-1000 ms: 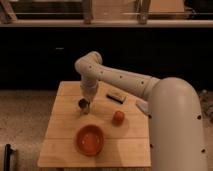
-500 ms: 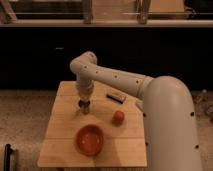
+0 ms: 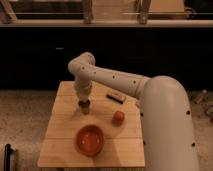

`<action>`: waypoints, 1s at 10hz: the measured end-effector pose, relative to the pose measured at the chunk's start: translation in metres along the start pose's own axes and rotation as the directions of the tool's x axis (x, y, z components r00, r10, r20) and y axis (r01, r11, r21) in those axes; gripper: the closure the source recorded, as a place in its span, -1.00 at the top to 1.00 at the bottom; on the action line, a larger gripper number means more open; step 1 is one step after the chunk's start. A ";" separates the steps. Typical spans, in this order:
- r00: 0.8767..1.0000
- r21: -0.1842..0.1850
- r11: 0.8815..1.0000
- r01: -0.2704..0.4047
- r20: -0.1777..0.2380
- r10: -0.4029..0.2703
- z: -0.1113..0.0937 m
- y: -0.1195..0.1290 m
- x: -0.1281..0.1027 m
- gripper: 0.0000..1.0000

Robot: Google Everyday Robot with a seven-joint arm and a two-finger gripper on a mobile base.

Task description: Place fork in metal cup

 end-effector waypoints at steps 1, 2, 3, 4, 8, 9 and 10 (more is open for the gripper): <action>1.000 0.002 1.000 0.001 0.001 -0.001 0.003 0.000 0.001 -1.00; 1.000 0.002 1.000 0.001 0.001 -0.001 0.003 0.000 0.003 -1.00; 1.000 0.001 1.000 0.002 0.001 -0.002 0.005 0.000 0.004 -1.00; 1.000 0.001 1.000 0.001 0.001 -0.001 0.006 0.000 0.007 -1.00; 1.000 -0.003 1.000 -0.003 0.004 0.003 0.009 0.003 0.016 -1.00; 1.000 -0.004 1.000 -0.005 0.004 0.005 0.009 0.003 0.018 -1.00; 1.000 -0.004 1.000 -0.005 0.005 0.005 0.010 0.004 0.020 -1.00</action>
